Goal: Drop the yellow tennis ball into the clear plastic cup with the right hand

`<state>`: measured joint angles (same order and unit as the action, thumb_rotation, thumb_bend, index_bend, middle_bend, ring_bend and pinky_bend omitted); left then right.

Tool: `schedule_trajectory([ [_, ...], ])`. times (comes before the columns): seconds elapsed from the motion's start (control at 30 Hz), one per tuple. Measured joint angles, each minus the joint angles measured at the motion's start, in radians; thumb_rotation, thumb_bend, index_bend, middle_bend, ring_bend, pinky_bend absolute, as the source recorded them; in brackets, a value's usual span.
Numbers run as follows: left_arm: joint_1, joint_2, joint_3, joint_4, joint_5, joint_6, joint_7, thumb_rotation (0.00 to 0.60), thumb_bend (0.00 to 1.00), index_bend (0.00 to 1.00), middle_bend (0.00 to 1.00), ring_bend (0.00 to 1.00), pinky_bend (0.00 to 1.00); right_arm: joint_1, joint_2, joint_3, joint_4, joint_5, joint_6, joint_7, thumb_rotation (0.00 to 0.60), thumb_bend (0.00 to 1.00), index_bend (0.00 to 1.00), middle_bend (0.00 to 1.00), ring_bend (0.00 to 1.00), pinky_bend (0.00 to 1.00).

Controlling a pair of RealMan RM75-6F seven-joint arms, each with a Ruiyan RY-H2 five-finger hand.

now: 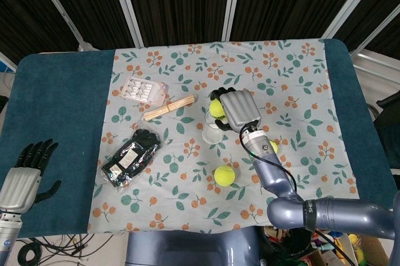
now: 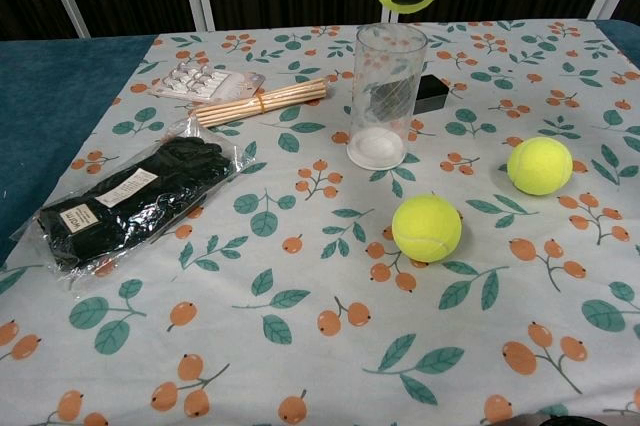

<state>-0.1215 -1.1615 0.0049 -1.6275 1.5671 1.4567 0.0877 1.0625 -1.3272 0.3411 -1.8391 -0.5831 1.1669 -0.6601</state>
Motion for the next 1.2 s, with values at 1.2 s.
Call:
schedule_trajectory([
  [1.2,0.001,0.002,0.001,-0.001,-0.002,0.0,-0.002,0.6,0.28,0.03,0.02,0.0,0.05,0.009,-0.013,-0.009,0.025,-0.006,-0.022,0.013,0.6,0.25,0.2,0.29,0.4,0.49],
])
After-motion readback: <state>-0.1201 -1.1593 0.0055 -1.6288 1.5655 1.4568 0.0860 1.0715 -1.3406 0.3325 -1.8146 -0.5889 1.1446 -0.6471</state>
